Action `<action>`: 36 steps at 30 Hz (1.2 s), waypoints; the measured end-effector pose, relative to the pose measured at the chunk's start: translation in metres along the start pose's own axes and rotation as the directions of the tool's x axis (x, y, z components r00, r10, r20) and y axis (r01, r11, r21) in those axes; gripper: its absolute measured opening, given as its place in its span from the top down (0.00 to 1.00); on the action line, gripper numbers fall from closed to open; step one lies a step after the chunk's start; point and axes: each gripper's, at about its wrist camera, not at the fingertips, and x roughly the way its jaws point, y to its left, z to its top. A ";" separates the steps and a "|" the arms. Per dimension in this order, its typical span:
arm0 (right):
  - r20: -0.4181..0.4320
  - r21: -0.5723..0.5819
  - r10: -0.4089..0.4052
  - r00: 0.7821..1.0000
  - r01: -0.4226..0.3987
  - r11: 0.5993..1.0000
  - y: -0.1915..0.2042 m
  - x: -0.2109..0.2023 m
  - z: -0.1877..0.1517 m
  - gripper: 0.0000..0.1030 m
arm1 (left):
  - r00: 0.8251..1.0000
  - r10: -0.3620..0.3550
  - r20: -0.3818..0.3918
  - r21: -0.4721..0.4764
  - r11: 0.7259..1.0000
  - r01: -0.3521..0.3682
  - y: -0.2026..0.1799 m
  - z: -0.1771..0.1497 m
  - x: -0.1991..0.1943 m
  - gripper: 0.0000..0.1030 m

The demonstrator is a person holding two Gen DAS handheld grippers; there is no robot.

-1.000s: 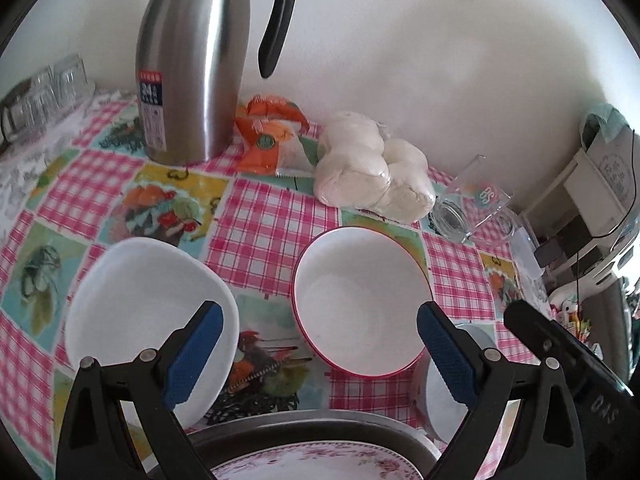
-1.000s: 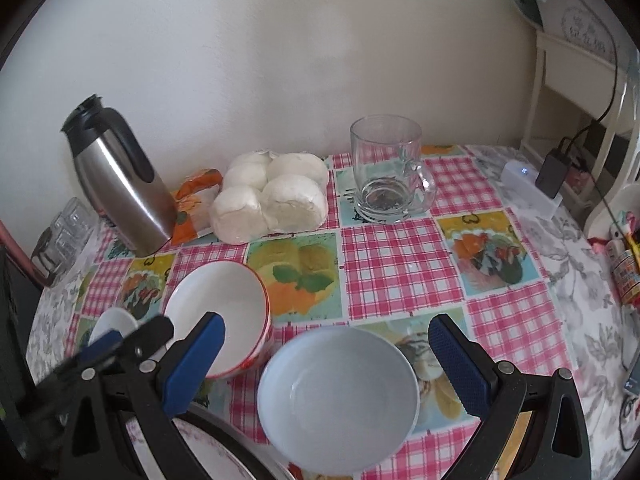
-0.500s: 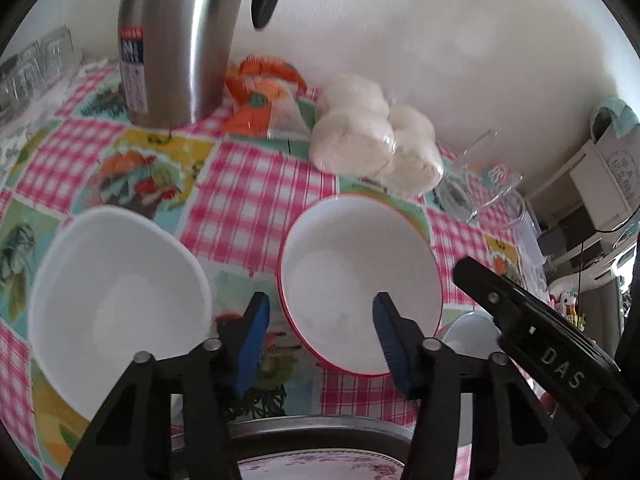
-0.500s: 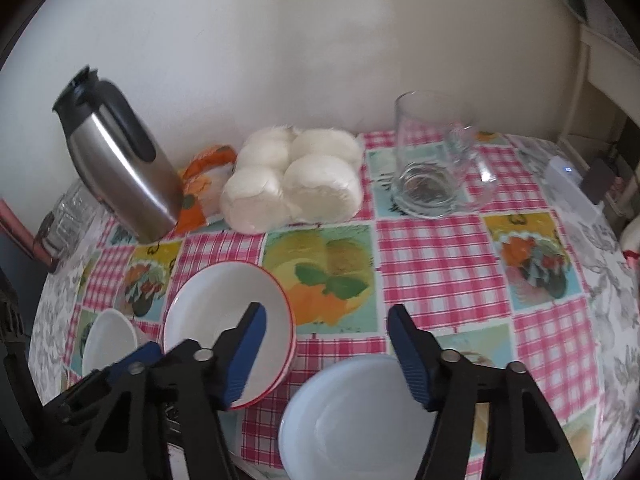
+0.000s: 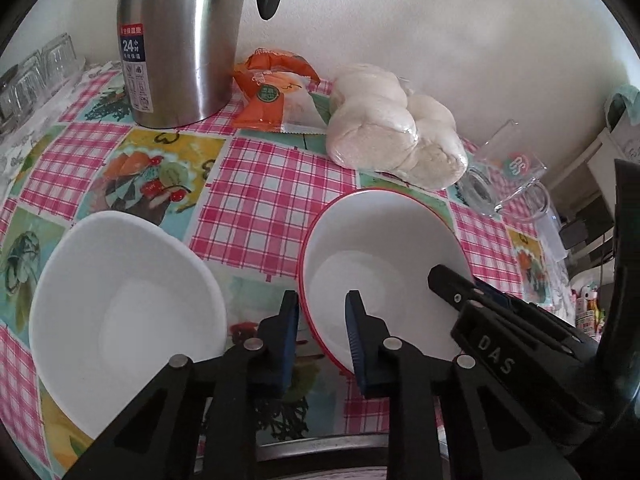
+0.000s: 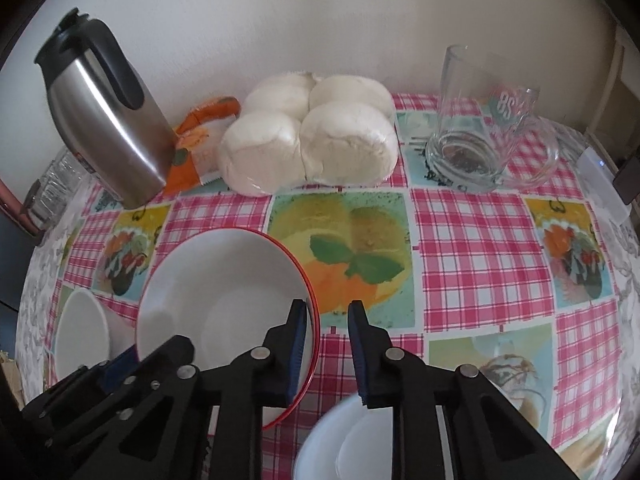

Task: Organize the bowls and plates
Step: 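Close both grippers side by side on the rim of the red-rimmed white bowl, then lift the red-rimmed bowl with both grippers and carry it over the basin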

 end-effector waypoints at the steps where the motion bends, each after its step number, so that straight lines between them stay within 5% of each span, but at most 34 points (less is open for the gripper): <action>1: 0.001 -0.006 -0.006 1.000 0.006 1.000 0.001 0.001 0.000 0.78 | 1.000 0.010 0.004 0.006 1.000 -0.010 0.000 0.000 0.001 0.76; 9: -0.007 -0.041 -0.063 0.998 0.062 0.997 0.004 0.003 0.001 0.82 | 1.000 -0.028 0.005 -0.012 1.000 0.028 0.007 0.002 0.000 0.75; 21: 0.006 -0.031 -0.032 0.999 0.032 0.999 0.005 0.001 -0.002 0.91 | 0.999 -0.043 0.009 0.032 0.999 0.043 0.002 0.000 0.002 0.83; 30: -0.001 -0.021 -0.031 1.000 0.031 0.999 0.002 -0.002 -0.002 0.92 | 0.977 -0.211 0.007 -0.063 0.975 0.211 0.026 0.006 -0.002 0.84; 36: -0.011 -0.016 -0.033 0.999 0.033 0.999 0.002 -0.001 -0.001 0.92 | 0.974 -0.227 0.007 -0.074 0.971 0.226 0.026 0.006 -0.003 0.84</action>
